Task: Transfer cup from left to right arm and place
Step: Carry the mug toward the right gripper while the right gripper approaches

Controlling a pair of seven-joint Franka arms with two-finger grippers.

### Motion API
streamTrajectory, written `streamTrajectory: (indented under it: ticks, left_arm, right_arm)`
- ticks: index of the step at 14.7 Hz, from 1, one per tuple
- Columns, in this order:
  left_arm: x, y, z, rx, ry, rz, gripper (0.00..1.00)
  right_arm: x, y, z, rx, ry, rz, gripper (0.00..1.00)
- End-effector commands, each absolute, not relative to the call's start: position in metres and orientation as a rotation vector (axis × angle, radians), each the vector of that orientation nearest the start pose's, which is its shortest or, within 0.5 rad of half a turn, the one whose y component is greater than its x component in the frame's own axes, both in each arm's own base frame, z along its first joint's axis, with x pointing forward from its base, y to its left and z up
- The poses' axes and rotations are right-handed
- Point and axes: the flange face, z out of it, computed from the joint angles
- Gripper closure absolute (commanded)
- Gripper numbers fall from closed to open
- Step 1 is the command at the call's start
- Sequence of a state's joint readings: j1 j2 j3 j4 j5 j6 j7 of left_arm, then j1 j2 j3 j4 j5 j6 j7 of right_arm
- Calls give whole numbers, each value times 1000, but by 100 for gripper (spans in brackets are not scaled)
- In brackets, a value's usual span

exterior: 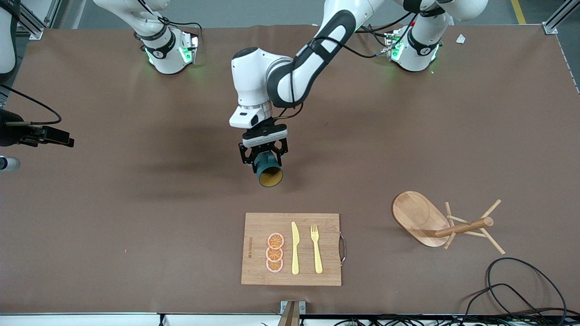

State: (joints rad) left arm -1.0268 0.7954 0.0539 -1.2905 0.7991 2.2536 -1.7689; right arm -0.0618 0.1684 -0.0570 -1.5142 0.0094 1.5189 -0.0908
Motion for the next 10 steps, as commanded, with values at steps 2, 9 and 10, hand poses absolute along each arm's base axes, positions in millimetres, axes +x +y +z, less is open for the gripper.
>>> streamTrajectory:
  ticks: [2, 9, 10]
  left_arm:
    - [420, -647, 252, -2805, -234, -1347, 45]
    - [357, -679, 185, -2691, 19, -1807, 45]
    - [343, -683, 171, -2691, 44, -1897, 45]
  right_arm:
    - [589, -66, 545, -3107, 25, 253, 0]
    - [596, -37, 492, -3050, 8, 234, 0]
    - [596, -34, 478, -3037, 15, 222, 0]
